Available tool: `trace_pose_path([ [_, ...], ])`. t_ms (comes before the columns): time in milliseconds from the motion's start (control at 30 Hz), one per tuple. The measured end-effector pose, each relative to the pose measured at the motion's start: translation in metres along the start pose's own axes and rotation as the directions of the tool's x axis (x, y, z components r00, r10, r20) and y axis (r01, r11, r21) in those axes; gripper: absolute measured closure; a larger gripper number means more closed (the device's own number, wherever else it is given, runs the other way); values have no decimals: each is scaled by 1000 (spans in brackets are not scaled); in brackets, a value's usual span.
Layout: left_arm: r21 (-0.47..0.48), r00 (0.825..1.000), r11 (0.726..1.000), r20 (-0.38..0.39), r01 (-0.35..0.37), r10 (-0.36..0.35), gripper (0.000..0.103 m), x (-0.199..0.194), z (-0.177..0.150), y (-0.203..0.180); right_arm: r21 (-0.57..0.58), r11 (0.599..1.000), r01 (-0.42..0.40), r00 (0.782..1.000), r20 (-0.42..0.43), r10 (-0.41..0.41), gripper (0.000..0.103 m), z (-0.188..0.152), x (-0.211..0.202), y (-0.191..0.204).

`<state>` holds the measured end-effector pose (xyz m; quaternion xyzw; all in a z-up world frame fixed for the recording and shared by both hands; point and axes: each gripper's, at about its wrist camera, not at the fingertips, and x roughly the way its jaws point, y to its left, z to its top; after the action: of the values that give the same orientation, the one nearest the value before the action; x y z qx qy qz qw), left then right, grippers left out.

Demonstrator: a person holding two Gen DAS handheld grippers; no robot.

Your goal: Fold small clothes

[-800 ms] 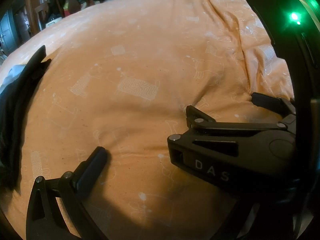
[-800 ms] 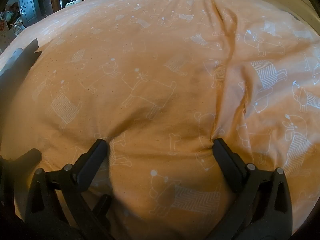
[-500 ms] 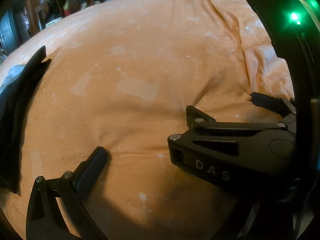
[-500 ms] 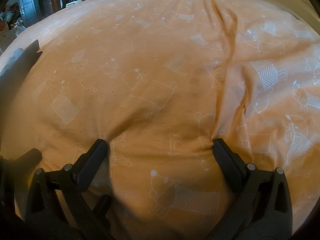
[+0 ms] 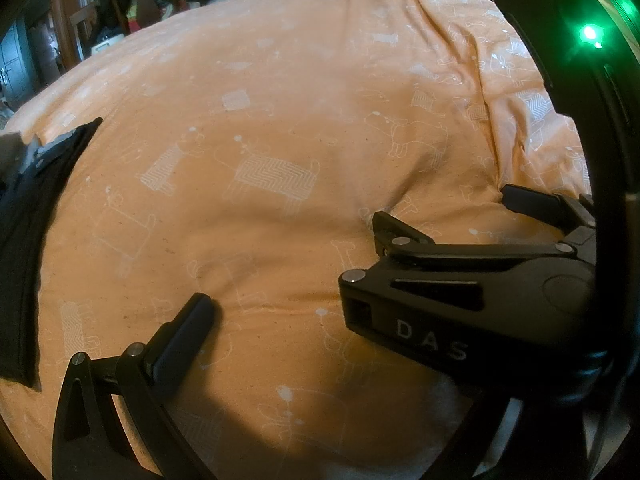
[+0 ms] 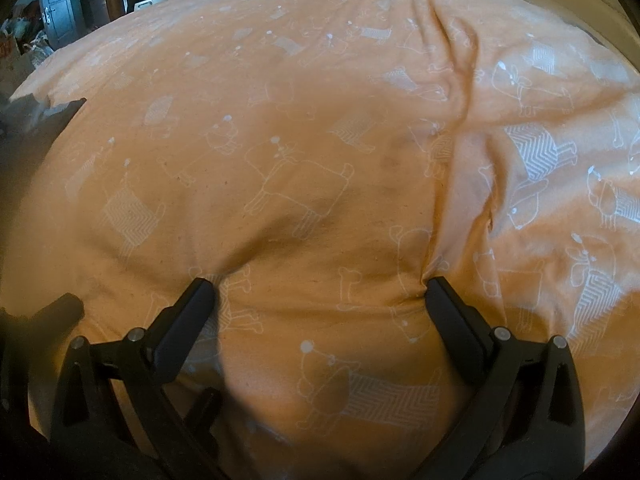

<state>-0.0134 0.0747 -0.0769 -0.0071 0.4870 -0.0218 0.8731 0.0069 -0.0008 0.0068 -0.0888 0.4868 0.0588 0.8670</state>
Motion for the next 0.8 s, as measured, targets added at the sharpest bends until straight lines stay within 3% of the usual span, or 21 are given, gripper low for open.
trace_pose_path([
  [800, 1, 1000, 1000, 1, -3, 3, 0, 3, 1, 0, 3, 1000, -1, 1000, 0, 1, 0, -1, -1, -2],
])
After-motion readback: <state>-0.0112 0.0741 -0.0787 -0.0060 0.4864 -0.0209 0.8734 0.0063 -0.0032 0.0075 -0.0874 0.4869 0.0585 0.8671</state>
